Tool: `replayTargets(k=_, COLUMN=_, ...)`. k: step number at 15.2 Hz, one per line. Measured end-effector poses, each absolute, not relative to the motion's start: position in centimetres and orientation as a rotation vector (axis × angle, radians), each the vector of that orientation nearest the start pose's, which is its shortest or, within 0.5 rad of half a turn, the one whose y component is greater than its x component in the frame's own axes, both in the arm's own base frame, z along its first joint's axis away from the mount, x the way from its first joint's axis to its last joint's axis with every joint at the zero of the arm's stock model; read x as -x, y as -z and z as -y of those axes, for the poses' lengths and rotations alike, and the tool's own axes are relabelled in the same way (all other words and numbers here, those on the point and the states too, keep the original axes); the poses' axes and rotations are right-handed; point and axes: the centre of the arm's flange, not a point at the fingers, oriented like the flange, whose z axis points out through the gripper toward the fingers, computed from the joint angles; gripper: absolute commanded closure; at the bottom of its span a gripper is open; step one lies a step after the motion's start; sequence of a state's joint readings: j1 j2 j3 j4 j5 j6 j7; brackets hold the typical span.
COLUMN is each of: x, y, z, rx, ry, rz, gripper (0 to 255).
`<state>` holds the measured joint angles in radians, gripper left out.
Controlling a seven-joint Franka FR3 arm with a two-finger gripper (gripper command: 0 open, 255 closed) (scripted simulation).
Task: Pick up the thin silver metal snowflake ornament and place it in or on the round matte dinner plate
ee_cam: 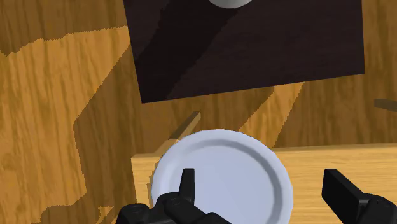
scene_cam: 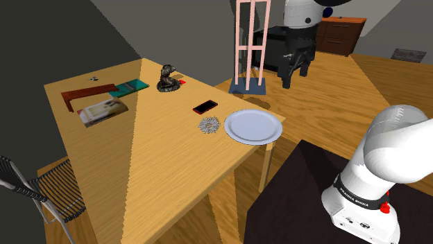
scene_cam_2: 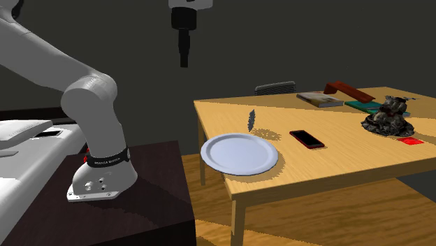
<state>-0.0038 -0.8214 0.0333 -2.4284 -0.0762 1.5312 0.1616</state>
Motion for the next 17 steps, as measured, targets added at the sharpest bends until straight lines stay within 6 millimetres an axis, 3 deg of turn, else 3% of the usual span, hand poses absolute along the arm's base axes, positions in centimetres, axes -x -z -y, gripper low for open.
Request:
replayTargets(k=3, x=-30.7, y=-55.8, z=0.1, rx=3.245, ry=-0.125, rz=-0.175, gripper=0)
replayTargets(k=11, x=-40.5, y=-51.3, z=-1.0, rx=3.256, ry=-0.234, rz=0.206, gripper=0)
replayTargets(k=17, x=-48.0, y=-47.7, z=-3.2, rx=3.229, ry=-0.317, rz=0.504, gripper=0)
